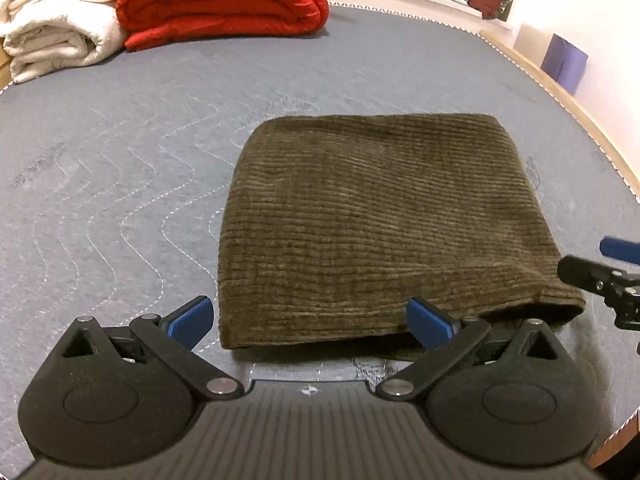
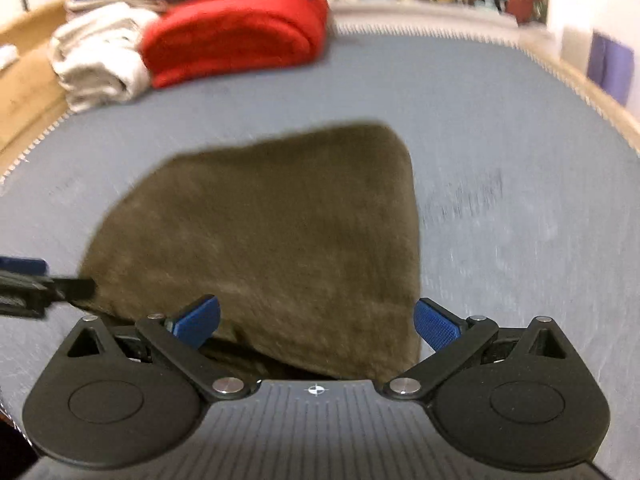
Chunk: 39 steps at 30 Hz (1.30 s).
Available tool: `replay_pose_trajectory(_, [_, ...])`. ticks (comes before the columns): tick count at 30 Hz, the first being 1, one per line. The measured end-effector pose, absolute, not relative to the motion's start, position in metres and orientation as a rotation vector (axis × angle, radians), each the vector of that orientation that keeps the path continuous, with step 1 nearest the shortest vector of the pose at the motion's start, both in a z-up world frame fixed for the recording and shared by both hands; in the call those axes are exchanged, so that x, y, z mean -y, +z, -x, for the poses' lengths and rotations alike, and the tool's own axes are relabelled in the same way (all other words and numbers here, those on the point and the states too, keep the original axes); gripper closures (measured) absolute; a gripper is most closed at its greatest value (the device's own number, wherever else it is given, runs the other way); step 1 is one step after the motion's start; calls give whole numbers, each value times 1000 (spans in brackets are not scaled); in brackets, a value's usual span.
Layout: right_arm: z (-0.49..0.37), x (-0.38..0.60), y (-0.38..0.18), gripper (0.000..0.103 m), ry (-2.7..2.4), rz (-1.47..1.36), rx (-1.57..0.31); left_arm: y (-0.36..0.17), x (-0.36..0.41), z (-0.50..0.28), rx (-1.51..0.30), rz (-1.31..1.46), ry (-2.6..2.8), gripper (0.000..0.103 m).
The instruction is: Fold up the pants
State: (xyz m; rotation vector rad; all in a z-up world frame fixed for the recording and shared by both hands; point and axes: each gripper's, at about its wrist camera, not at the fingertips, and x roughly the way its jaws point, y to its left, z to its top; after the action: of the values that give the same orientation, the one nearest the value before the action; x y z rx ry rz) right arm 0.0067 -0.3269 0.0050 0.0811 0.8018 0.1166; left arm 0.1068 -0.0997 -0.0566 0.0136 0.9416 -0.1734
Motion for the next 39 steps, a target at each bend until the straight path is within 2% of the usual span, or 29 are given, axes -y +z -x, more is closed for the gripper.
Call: replay_pose_trajectory(39, [-8, 310, 1, 1, 125, -52, -788, -51, 101, -106, -922, -9, -195, 0])
